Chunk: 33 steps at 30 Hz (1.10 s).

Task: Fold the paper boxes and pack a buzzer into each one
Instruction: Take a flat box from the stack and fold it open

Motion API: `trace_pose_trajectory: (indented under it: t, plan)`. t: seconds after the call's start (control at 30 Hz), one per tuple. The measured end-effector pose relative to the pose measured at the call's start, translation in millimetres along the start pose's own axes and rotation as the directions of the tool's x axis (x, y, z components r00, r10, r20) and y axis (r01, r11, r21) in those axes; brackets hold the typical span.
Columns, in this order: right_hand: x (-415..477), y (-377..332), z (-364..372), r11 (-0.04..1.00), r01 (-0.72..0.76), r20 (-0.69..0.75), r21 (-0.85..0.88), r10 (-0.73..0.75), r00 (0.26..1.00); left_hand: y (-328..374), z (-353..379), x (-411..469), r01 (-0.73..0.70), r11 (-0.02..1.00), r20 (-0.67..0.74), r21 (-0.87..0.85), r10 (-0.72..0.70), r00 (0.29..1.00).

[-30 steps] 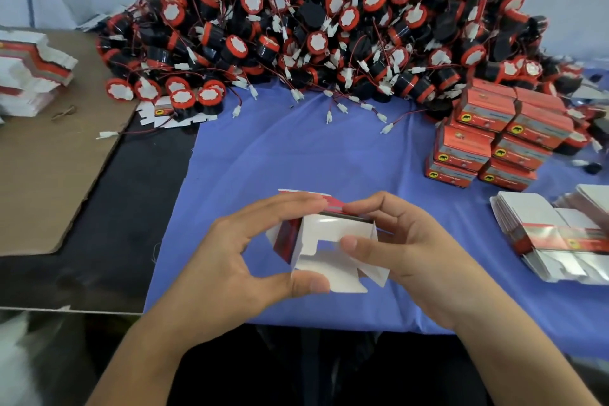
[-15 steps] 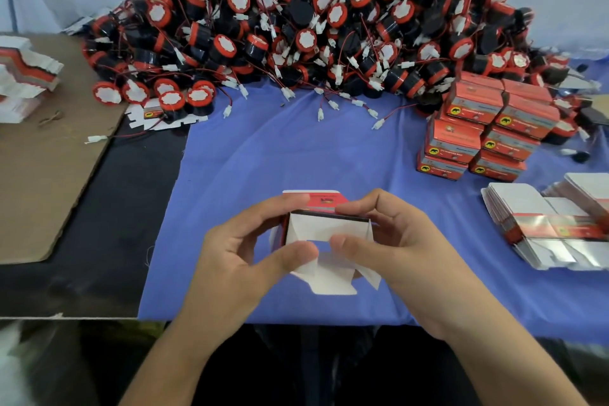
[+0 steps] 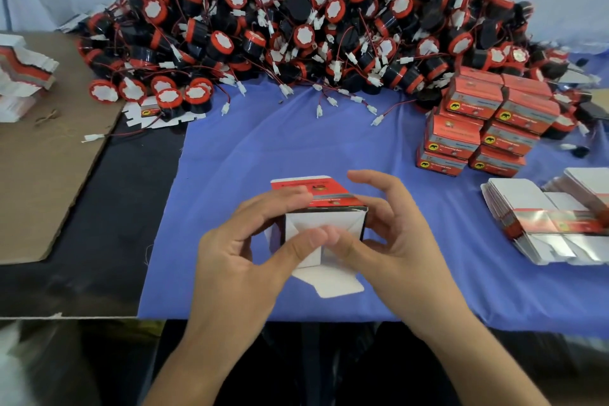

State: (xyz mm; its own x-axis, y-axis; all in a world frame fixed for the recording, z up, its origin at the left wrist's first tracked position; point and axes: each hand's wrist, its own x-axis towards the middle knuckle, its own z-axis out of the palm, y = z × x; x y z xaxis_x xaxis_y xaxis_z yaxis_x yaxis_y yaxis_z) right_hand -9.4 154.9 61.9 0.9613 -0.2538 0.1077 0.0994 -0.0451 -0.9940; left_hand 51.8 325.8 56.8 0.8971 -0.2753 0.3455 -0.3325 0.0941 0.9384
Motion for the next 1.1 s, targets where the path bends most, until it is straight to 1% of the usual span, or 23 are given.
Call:
trace_pose_trajectory:
  t: [0.07,0.1,0.17,0.27,0.33,0.37,0.4,0.43,0.5,0.53,0.67,0.73,0.8,0.87,1.0,1.03,1.1]
  plan:
    - [-2.0,4.1,6.6,0.997,0.053,-0.05,-0.059,-0.056,0.997,-1.4,3.7,-2.6,-0.008,1.0,-0.047,-0.022,0.007,0.999]
    - [-3.1,5.1,7.0,0.993,0.085,-0.035,-0.088,-0.088,0.995,-2.0,4.2,-3.0,-0.009,0.999,-0.072,-0.031,0.007,0.997]
    - [-5.4,4.0,5.5,0.989,0.133,0.065,-0.068,-0.128,0.99,-1.9,2.5,-2.4,-0.006,0.998,-0.112,-0.063,-0.001,0.994]
    - [-11.3,0.2,-2.8,0.991,0.135,0.226,-0.004,-0.131,0.965,-1.2,0.3,-1.2,0.043,0.985,-0.149,-0.167,-0.068,0.987]
    - [-14.4,-0.2,-9.1,0.984,0.156,0.274,-0.09,-0.126,0.953,-1.5,1.4,-1.4,0.067,0.97,-0.143,-0.235,-0.103,0.984]
    - [-15.1,0.2,-9.9,0.975,0.166,0.266,-0.145,-0.123,0.956,-1.5,2.7,-1.5,0.072,0.965,-0.139,-0.252,-0.11,0.984]
    - [-15.4,0.8,-8.3,0.97,0.167,0.227,-0.174,-0.126,0.966,-1.5,4.3,-1.5,0.072,0.964,-0.135,-0.257,-0.109,0.985]
    - [-15.4,1.7,-5.3,0.97,0.176,0.174,-0.166,-0.147,0.974,-1.1,6.0,-2.0,0.07,0.964,-0.126,-0.257,-0.105,0.986]
    - [-15.6,2.9,1.5,0.972,0.211,0.076,-0.104,-0.204,0.976,0.9,9.8,-3.6,0.054,0.967,-0.1,-0.249,-0.081,0.992]
    - [-16.4,2.4,4.6,0.976,0.209,0.038,-0.067,-0.207,0.978,2.9,11.8,-4.6,0.04,0.972,-0.088,-0.232,-0.062,0.994]
    - [-20.0,0.7,15.7,0.976,0.162,-0.067,0.144,-0.154,0.986,11.7,16.9,-9.4,-0.013,0.975,0.014,-0.222,0.017,1.0]
    - [-19.9,-0.7,20.3,0.971,0.155,-0.142,0.181,-0.13,0.981,9.9,19.3,-13.1,-0.073,0.979,0.044,-0.192,0.083,0.996]
    - [-18.9,-3.2,23.7,0.973,0.173,-0.163,0.15,-0.148,0.975,6.5,22.6,-16.8,-0.095,0.981,0.037,-0.171,0.103,0.994]
    - [-18.8,-6.8,26.8,0.975,0.182,-0.165,0.129,-0.16,0.973,4.7,25.1,-17.8,-0.101,0.977,0.0,-0.19,0.102,0.995]
    - [-19.7,-7.7,33.9,0.977,0.163,-0.227,0.135,-0.129,0.965,4.6,31.1,-15.2,-0.164,0.962,-0.053,-0.216,0.157,0.986]
    - [-19.7,-6.9,35.9,0.98,0.151,-0.249,0.132,-0.114,0.962,3.9,32.6,-15.4,-0.168,0.964,-0.067,-0.206,0.157,0.985]
    - [-19.3,-6.5,38.9,0.982,0.127,-0.278,0.141,-0.084,0.957,2.2,35.0,-16.8,-0.171,0.977,-0.09,-0.131,0.16,0.983]
